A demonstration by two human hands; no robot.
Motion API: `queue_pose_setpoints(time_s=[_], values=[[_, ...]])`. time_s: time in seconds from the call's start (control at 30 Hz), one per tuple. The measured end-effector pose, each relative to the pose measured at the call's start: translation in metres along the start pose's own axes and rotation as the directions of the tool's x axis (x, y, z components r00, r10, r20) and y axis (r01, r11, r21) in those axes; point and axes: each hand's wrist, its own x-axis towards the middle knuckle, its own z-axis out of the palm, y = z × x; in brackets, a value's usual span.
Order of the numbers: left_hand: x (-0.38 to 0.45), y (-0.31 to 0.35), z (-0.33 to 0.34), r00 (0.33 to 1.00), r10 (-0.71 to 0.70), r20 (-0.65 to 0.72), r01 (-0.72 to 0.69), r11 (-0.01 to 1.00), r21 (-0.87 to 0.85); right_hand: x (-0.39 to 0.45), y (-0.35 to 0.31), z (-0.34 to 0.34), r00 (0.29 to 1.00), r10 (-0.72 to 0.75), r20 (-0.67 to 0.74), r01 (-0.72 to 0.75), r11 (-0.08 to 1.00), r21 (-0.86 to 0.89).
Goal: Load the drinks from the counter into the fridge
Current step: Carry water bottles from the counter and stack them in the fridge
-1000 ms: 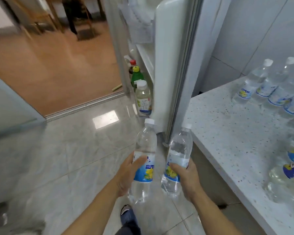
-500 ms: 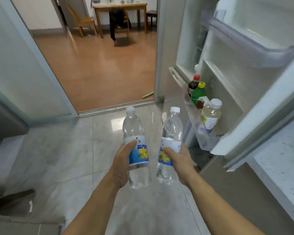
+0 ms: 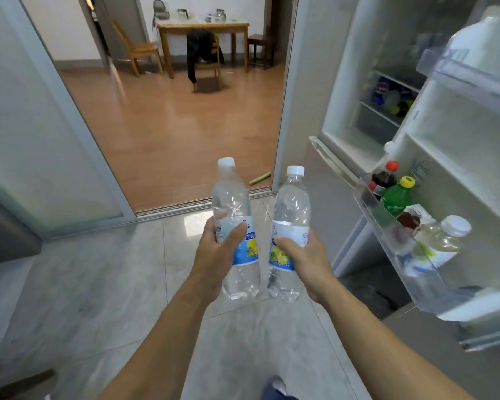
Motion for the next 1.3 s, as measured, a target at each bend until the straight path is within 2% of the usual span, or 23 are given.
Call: queue_pose_setpoints(time_s=[0.3, 0.63, 0.87, 1.13, 1.3], values=[[0.154, 0.027, 0.020, 0.997, 0.022, 0.076, -0.027, 0.997, 0.072, 0.144, -0.013, 0.013, 0.990, -0.035, -0.134, 0.047, 0.995, 0.085], [0.322, 0.041, 0.072, 0.976, -0.058, 0.209, 0.042, 0.996, 0.079, 0.289, -0.044, -0.017, 0.940, -0.004, -0.341, 0.026, 0.998, 0.061], [0.428, 0.042, 0.118, 0.913, -0.095, 0.397, 0.075, 0.995, 0.066, 0.357, -0.048, -0.038, 0.827, 0.018, -0.562, 0.001, 0.999, 0.034], [0.527, 0.084, 0.180, 0.752, -0.198, 0.629, 0.177, 0.979, 0.097, 0.415, -0.096, -0.042, 0.641, -0.077, -0.764, 0.092, 0.996, -0.023], [0.566, 0.089, 0.219, 0.703, -0.151, 0.696, 0.133, 0.988, 0.080, 0.437, -0.111, -0.052, 0.531, -0.090, -0.842, 0.091, 0.995, -0.049]])
